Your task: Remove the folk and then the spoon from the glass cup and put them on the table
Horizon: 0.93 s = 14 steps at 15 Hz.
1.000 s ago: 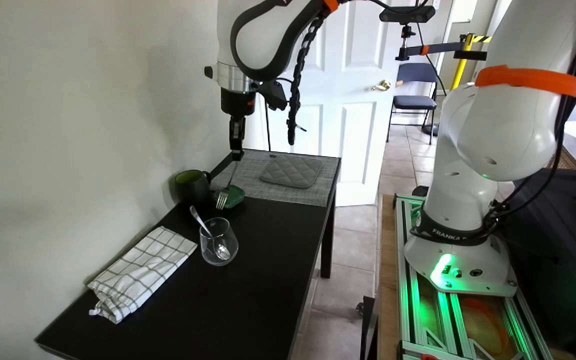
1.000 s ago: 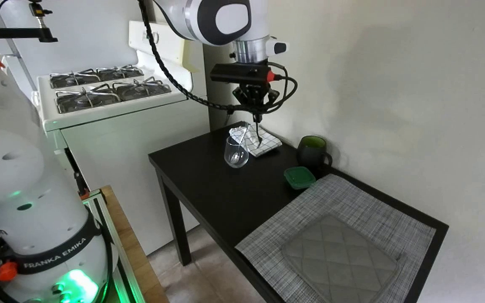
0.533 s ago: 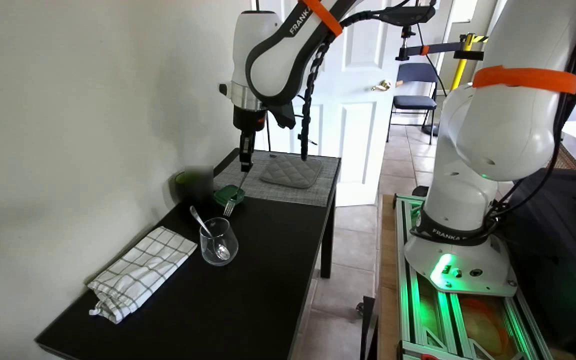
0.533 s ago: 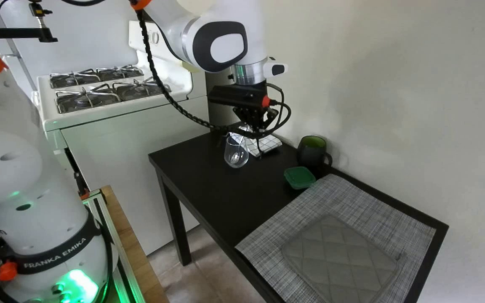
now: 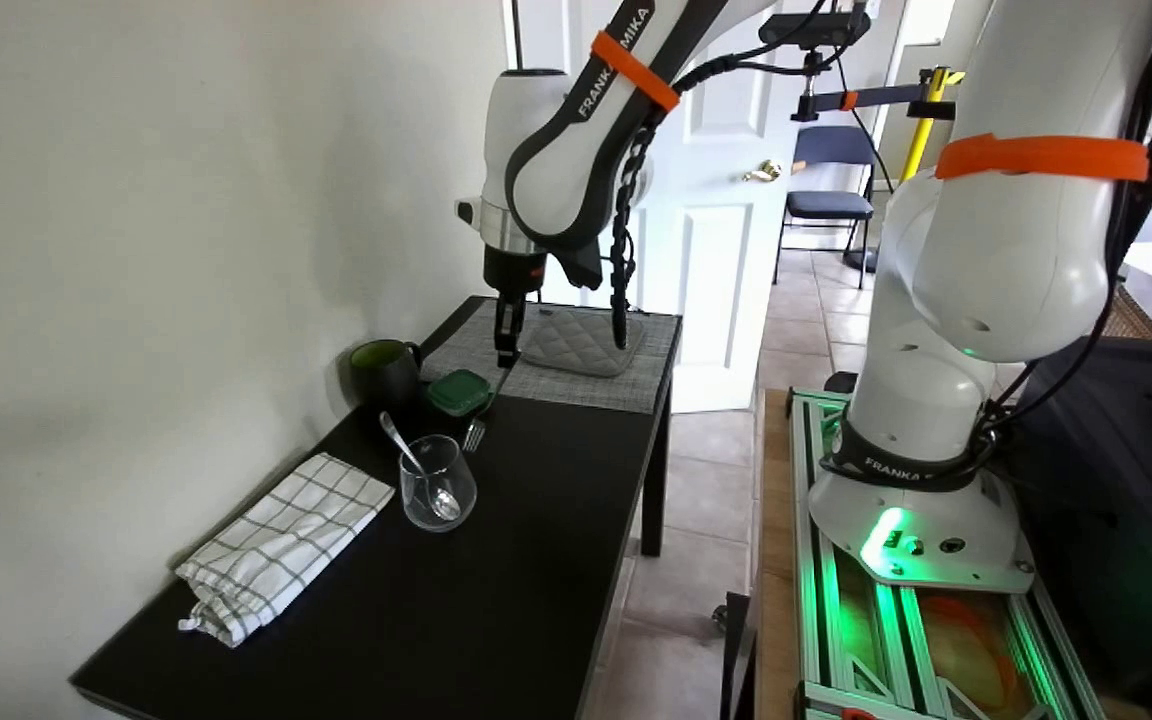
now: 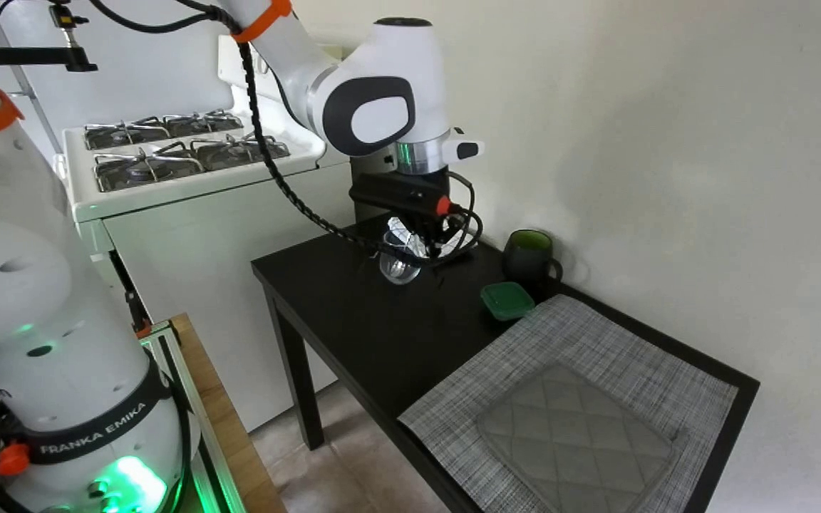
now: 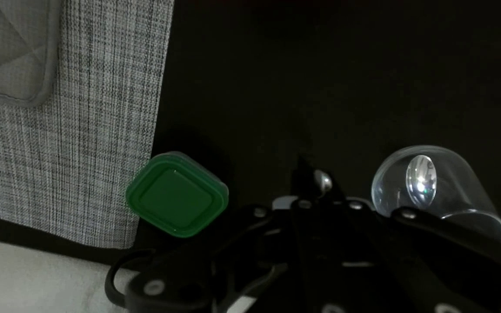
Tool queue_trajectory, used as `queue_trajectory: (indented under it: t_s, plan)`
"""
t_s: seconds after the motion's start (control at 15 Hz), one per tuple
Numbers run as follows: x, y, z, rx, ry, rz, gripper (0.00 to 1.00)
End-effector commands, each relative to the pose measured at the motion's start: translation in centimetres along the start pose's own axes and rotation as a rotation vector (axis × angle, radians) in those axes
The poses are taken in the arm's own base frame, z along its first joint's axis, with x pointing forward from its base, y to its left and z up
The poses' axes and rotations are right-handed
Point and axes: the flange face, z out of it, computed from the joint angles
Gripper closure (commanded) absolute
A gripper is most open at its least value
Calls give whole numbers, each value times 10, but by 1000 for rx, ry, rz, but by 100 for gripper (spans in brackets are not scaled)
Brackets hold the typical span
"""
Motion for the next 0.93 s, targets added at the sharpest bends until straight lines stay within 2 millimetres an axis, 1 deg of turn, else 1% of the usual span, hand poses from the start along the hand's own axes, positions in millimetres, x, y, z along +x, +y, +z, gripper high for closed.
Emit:
queue_trajectory:
  t_s: [0.0, 0.27, 0.53, 0.87]
  plan:
    - [-12, -4, 14, 4, 13, -4, 98]
    - [-22, -6, 26, 4, 5, -11, 98]
    - [-28, -10, 31, 4, -3, -28, 98]
    - [-43, -15, 45, 12, -55, -54, 98]
